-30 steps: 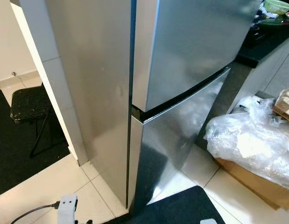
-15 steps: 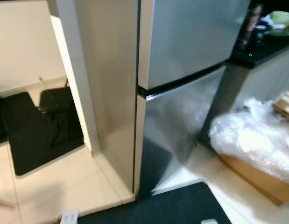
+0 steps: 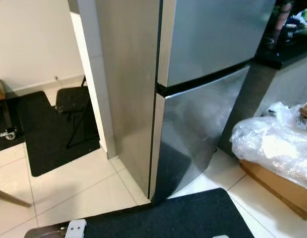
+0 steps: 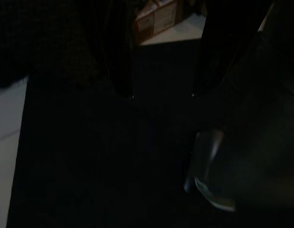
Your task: Restocking fridge
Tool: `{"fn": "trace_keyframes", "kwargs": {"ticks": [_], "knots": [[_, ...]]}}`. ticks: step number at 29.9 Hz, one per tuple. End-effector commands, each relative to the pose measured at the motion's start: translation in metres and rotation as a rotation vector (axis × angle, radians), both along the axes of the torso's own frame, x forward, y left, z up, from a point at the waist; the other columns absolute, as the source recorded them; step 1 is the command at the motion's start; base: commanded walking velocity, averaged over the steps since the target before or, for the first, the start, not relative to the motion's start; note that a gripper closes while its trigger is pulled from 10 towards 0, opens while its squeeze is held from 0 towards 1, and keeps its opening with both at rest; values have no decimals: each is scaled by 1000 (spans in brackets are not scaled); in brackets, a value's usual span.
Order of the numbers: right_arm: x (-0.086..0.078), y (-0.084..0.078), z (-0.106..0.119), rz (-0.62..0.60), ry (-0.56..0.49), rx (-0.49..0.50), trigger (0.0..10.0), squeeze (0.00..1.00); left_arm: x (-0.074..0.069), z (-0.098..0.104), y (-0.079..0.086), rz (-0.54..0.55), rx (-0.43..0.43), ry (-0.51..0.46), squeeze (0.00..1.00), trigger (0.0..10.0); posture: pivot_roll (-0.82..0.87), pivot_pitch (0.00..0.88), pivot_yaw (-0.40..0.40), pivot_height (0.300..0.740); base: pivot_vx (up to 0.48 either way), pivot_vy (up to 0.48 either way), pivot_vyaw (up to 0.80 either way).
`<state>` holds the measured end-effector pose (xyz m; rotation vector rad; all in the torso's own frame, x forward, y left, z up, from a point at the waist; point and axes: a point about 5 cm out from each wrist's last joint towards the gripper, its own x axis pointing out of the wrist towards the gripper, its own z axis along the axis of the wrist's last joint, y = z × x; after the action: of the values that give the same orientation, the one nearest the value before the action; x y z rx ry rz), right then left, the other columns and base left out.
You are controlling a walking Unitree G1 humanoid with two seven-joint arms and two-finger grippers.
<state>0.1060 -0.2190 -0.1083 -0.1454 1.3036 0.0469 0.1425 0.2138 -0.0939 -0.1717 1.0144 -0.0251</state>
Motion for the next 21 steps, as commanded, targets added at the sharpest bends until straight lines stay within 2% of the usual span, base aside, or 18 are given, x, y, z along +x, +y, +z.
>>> {"fn": "trace_keyframes", "kwargs": {"ticks": [1,7,18,21], "knots": [[2,0,0,1,-4,-2,10000,0,2,0,-1,-6,7,-5,0,10000,74,0,-32,740,0,0,0],[1,0,0,-1,-4,0,10000,0,4,1,-4,-6,-3,-9,0,10000,73,0,-32,740,0,0,0],[0,0,0,-2,0,2,10000,0,2,0,-6,-5,-13,-6,0,10000,70,0,-32,740,0,-444,0],[-1,1,0,-2,1,3,10000,0,3,0,-6,12,-9,-11,0,10000,70,0,-33,740,0,0,0]]}}
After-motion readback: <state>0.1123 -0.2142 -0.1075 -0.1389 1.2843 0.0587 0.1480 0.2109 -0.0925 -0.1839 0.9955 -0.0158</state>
